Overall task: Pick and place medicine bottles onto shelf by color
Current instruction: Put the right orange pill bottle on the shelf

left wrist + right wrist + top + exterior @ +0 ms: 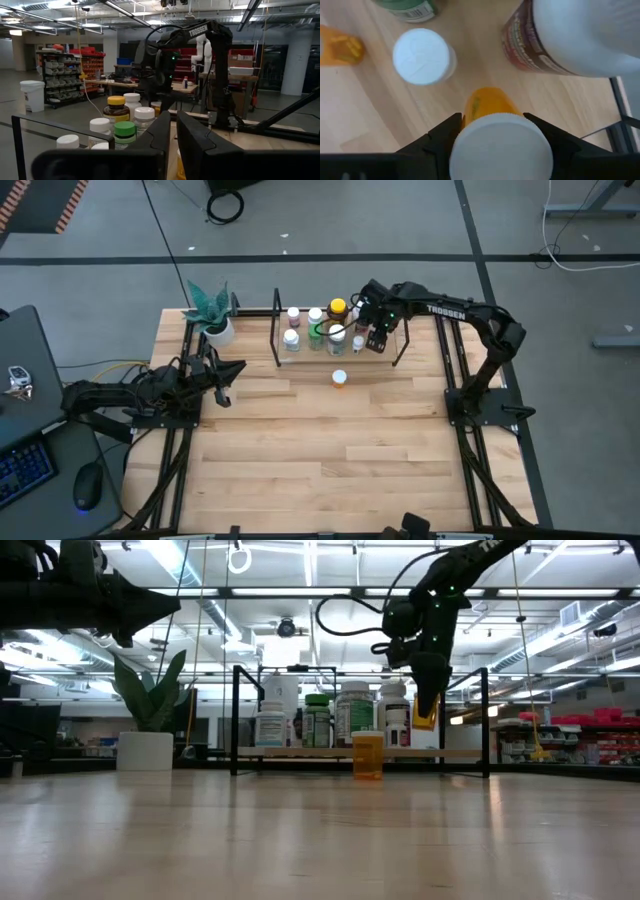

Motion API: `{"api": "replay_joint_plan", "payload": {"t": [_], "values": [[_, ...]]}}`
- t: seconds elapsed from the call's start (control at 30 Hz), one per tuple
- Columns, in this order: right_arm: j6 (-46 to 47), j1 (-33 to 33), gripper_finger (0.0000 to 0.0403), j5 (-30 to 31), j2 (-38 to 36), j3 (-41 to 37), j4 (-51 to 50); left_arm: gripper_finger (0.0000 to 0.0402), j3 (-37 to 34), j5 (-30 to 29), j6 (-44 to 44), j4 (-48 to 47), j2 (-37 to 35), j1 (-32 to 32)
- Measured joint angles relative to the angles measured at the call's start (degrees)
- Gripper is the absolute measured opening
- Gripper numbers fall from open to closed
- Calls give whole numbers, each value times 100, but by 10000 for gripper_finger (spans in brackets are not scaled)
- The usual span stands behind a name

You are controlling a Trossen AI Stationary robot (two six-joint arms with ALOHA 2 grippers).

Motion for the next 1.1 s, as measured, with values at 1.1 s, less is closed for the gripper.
{"api": "replay_joint_plan", "payload": {"t": [1.1], "values": [[-56,-237,215,-32,384,-2,-205,29,1,1,0,0,0,2]]}}
